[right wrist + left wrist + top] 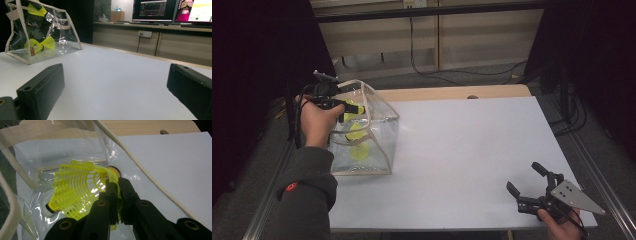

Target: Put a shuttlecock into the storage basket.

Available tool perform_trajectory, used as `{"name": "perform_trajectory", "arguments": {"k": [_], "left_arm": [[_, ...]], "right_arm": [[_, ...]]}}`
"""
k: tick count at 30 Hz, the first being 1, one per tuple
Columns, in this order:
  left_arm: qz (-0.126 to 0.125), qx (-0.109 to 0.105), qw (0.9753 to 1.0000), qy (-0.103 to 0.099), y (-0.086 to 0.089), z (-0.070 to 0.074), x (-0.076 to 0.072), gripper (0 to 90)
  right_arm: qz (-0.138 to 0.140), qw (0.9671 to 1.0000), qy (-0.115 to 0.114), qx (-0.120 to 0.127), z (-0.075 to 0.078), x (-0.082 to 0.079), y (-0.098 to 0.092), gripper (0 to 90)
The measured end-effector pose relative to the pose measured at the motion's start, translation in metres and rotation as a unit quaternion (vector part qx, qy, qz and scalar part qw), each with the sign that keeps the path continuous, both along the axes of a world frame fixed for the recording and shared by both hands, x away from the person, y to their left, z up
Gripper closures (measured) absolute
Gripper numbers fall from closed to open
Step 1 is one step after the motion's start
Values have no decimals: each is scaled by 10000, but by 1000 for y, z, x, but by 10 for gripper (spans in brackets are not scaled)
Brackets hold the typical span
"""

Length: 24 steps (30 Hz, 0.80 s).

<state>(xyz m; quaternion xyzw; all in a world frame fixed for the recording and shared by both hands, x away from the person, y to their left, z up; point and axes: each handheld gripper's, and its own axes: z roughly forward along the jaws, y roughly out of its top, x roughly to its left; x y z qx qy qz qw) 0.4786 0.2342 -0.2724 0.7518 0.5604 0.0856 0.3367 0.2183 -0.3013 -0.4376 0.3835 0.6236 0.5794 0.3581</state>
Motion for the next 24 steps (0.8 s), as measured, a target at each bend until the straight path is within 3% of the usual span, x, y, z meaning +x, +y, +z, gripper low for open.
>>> {"name": "perform_trajectory", "arguments": {"k": [24], "left_arm": [[-13,18,10000,42,-4,-11,7,863]], "right_arm": [[5,10000,7,-1,0,0,0,12]]}}
